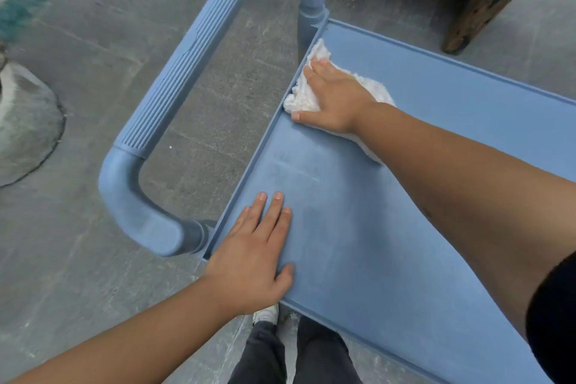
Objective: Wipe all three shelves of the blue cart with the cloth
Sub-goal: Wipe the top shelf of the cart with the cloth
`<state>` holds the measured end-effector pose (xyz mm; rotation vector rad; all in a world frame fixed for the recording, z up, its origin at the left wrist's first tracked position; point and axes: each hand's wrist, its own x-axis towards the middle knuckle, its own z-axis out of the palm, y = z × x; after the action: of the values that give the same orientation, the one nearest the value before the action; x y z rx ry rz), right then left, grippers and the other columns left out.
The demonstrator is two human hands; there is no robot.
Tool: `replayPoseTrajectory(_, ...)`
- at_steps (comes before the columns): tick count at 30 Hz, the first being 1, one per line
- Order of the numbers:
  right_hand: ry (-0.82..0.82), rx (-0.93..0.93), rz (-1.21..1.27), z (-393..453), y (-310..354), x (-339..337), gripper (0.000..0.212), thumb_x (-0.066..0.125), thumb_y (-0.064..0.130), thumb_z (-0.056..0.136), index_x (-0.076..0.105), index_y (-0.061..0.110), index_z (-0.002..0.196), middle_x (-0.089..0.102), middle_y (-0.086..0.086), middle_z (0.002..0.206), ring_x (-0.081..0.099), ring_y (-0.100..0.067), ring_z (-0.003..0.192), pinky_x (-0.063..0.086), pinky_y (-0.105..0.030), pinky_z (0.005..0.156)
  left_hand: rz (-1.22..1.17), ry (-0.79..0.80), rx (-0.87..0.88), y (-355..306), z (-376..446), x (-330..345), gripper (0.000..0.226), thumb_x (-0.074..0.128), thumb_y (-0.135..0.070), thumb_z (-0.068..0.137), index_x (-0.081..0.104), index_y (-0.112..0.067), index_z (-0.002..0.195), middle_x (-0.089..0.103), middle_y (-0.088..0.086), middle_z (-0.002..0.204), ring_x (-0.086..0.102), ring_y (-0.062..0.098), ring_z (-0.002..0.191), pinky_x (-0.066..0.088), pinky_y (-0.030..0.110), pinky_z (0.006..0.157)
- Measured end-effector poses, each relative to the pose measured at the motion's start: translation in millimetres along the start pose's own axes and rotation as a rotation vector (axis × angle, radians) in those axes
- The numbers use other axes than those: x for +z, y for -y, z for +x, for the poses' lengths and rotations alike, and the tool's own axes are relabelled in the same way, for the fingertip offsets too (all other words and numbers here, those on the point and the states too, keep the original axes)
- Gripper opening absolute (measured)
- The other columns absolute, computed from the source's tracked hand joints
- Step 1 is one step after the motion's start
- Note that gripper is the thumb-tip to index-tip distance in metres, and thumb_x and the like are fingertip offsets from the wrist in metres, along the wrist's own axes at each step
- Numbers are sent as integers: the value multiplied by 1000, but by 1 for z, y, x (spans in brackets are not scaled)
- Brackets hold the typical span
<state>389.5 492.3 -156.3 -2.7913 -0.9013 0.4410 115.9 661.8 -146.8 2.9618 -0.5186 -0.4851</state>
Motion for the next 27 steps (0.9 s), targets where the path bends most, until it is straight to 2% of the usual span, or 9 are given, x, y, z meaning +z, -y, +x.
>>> replayPoseTrajectory(5,-16,4,70,-30,44,18,80,31,62,96,12,11,155,5,-9,163,1,-22,150,4,-37,120,-32,-6,-19,-1,-1,-1,84,35,-59,89,23,-6,152,12,15,162,4,37,149,10,48,120)
replayPoseTrajectory(9,-15,-22,71,-54,74,30,63,31,42,103,15,9,154,9,-11,163,3,-23,150,7,-38,121,-82,-138,15,-1,-8,-6,75,43,-52,86,42,-2,141,36,17,153,22,42,144,25,52,113)
replayPoseTrajectory(13,-10,-17,67,-72,99,42,63,34,40,102,15,10,154,9,-10,163,3,-23,150,8,-39,121,-110,-249,32,0,-12,-5,71,47,-48,85,46,0,137,45,18,146,31,37,142,24,46,110)
replayPoseTrajectory(17,-3,-10,60,-84,114,50,63,36,40,102,16,12,154,10,-9,163,4,-22,150,8,-38,121,-177,-208,-9,1,-14,-7,72,50,-48,88,41,-2,142,38,17,150,21,33,146,22,48,116)
replayPoseTrajectory(19,-6,-14,58,-89,119,54,63,35,42,102,16,13,155,9,-7,163,3,-22,150,7,-37,121,-304,-220,-3,3,-19,-12,66,56,-41,90,41,-2,141,35,16,151,15,32,148,20,49,117)
replayPoseTrajectory(21,14,-22,57,-94,123,58,66,36,44,101,12,15,155,5,-5,164,0,-20,150,5,-36,120,-398,-243,64,5,-28,-27,57,63,-30,88,48,-3,136,38,16,148,17,32,147,22,48,117)
replayPoseTrajectory(23,45,-26,29,-98,128,64,70,38,46,98,8,18,156,0,-2,164,-4,-18,150,5,-36,120,-353,-353,209,11,-37,-50,39,63,-22,84,62,-5,120,50,14,139,32,32,142,33,45,112)
replayPoseTrajectory(25,48,-31,5,-104,135,69,71,32,52,97,9,20,156,1,-1,164,-4,-18,150,8,-39,121,-266,-505,317,26,-46,-79,28,58,-22,84,67,-8,106,59,11,127,43,30,135,37,40,106)
replayPoseTrajectory(27,31,-42,15,-108,140,72,71,24,56,96,12,19,156,5,-2,164,0,-20,150,10,-41,121,-141,-645,293,53,-50,-104,29,55,-26,85,67,-10,106,62,10,123,46,30,133,37,42,103)
